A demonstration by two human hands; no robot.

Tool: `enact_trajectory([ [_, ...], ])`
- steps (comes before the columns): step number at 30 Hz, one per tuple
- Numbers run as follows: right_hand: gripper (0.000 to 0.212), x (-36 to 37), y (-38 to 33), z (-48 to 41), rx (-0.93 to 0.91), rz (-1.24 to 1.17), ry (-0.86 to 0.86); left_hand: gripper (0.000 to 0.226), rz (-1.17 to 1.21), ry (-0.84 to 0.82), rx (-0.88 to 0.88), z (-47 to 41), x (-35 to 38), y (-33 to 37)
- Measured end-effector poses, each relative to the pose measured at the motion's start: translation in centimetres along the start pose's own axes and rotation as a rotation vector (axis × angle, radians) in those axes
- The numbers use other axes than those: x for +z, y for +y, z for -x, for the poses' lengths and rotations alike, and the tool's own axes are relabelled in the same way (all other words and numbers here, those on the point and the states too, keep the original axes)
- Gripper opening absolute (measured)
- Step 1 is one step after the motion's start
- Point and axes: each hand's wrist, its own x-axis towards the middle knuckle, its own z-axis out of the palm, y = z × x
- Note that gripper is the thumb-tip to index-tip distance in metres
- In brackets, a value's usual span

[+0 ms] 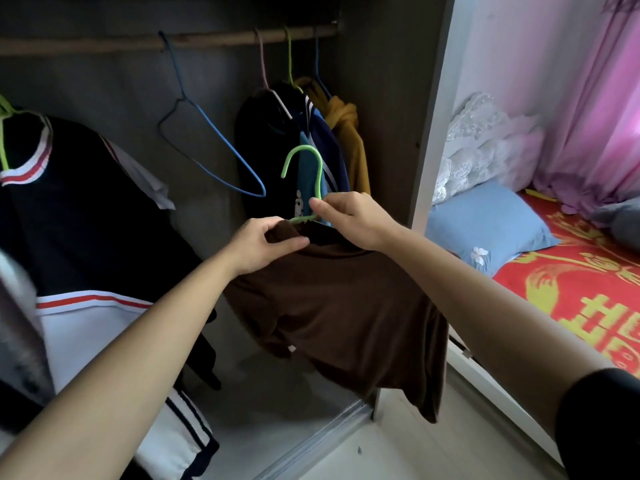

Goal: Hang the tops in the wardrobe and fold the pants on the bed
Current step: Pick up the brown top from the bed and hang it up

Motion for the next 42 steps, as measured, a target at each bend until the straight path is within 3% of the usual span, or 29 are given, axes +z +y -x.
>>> enact_trajectory([
  [3,0.041,-0.5,1.1,0.8,0.003,-0.027,-0.062,0.017,0.006,0.162,0.038,-0.8,1.1,-0.7],
  [6,0.055,-1.5,5.0,2.4,0.12,0.064,-0.069,0.014,0.026,0.263,0.01,-1.2,0.7,-2.2],
  [9,0.068,-2.2,9.5,4.4,0.368,0.1,-0.196,0.011,0.03,0.269,-0.037,-1.4,-0.1,-3.0],
  [12,0.054,-2.3,11.2,5.3,0.404,-0.014,-0.205,0.012,-0.052,0.186,-0.07,-1.4,-0.4,-2.5],
  [15,0.04,-1.6,11.1,5.1,0.399,-0.091,-0.121,0.023,-0.075,0.046,-0.141,-1.6,0.2,-1.5],
  [18,0.032,-0.2,10.8,4.6,0.376,-0.101,-0.056,0.015,-0.013,-0.063,-0.143,-1.5,1.2,-0.8],
  [21,0.023,0.2,10.6,4.0,0.343,-0.043,0.095,0.032,-0.051,0.007,-0.112,-1.6,2.5,-0.7],
  [24,0.023,-0.4,11.1,3.5,0.3,0.021,0.365,0.031,-0.158,0.081,-0.084,-1.9,3.0,-1.2],
  [27,0.023,-0.6,10.6,4.3,0.125,0.117,0.562,0.053,-0.225,0.193,-0.097,-2.1,2.3,-2.0],
  [29,0.026,0.2,9.6,5.2,-0.028,0.184,0.478,0.058,-0.217,0.311,-0.121,-2.3,1.7,-1.7],
  [32,0.048,1.9,8.7,6.1,-0.031,0.32,-0.022,0.045,-0.113,0.467,-0.208,-2.6,0.9,-0.3],
  [33,0.05,2.2,8.9,6.1,-0.011,0.375,-0.05,0.045,-0.109,0.482,-0.21,-2.7,0.6,0.1],
  [37,0.027,0.9,8.5,5.0,0.074,0.33,0.313,0.048,-0.16,0.455,-0.144,-2.4,-1.4,1.3],
  [40,0.045,-0.2,6.5,2.8,0.029,0.332,0.296,0.048,-0.168,0.425,-0.109,-2.2,-2.6,2.0],
  [42,0.056,-0.6,4.1,1.4,-0.066,0.327,0.174,0.048,-0.16,0.402,-0.075,-2.2,-3.0,2.4],
])
